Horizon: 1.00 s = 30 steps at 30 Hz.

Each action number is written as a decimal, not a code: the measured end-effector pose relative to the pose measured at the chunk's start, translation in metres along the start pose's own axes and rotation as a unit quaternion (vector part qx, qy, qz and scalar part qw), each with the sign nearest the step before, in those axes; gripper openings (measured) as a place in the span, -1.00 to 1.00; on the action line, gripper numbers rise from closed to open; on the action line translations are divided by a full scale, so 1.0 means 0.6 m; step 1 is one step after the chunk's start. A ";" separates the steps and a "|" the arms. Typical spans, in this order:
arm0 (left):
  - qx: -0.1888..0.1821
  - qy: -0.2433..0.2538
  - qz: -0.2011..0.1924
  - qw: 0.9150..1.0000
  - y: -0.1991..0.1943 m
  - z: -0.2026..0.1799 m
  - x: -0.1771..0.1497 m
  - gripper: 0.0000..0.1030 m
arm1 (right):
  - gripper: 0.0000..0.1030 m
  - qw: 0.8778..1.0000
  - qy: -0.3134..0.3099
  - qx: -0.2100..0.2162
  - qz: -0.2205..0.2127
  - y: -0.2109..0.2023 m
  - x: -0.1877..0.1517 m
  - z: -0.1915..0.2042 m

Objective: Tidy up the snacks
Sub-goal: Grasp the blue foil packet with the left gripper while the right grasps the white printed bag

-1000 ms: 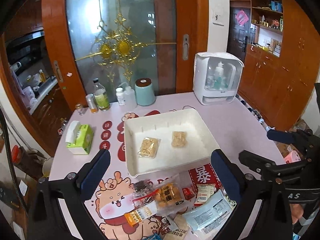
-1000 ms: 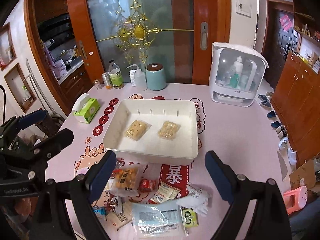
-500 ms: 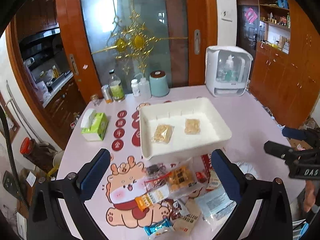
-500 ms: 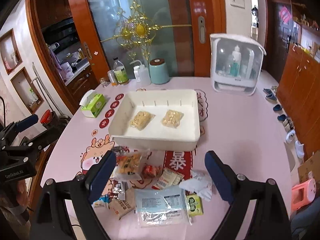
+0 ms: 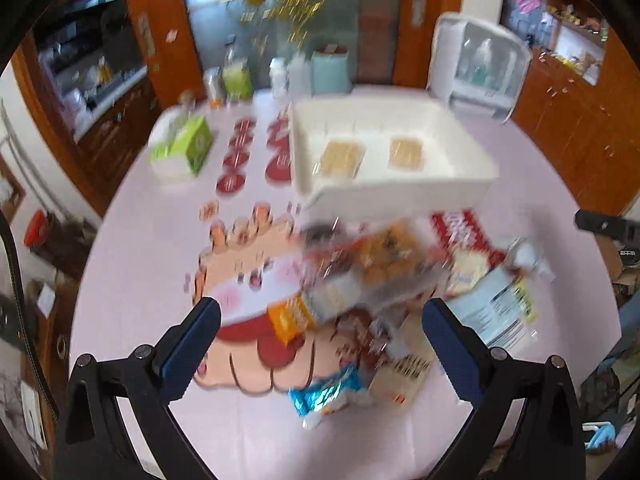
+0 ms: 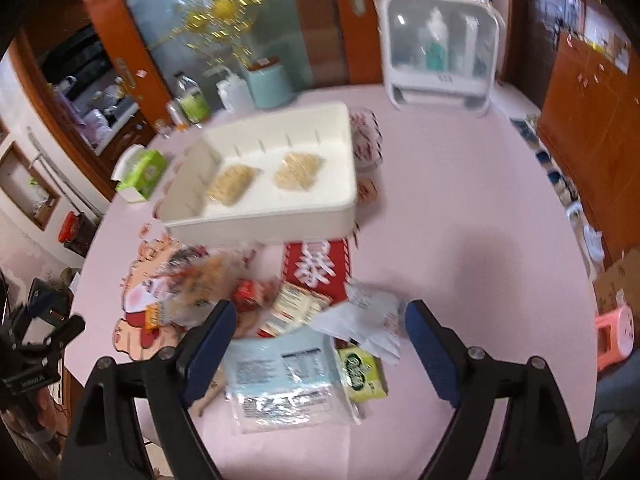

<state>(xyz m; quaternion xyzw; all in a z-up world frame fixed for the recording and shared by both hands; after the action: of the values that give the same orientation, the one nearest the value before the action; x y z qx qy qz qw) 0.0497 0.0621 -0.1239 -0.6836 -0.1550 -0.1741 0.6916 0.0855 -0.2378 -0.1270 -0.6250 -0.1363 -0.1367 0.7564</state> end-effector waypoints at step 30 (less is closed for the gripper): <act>-0.009 0.167 0.137 0.976 0.203 -0.013 -0.150 0.82 | 0.35 0.981 0.091 -0.008 0.170 0.222 -0.007 -0.067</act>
<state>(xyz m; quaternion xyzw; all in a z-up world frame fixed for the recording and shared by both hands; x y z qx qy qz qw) 0.0244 0.0578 -0.2735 -0.6660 0.0588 -0.1907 0.7188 0.1332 -0.2531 -0.2571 -0.6304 0.0423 -0.0630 0.7726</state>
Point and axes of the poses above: each gripper's, at about its wrist camera, not at the fingertips, and y roughly the way its jaws point, z to its left, x to its top, the point moved 4 cm from there along y, roughly the way its jaws point, and after that the axes turned 5 degrees about z, right-handed, at the moved point
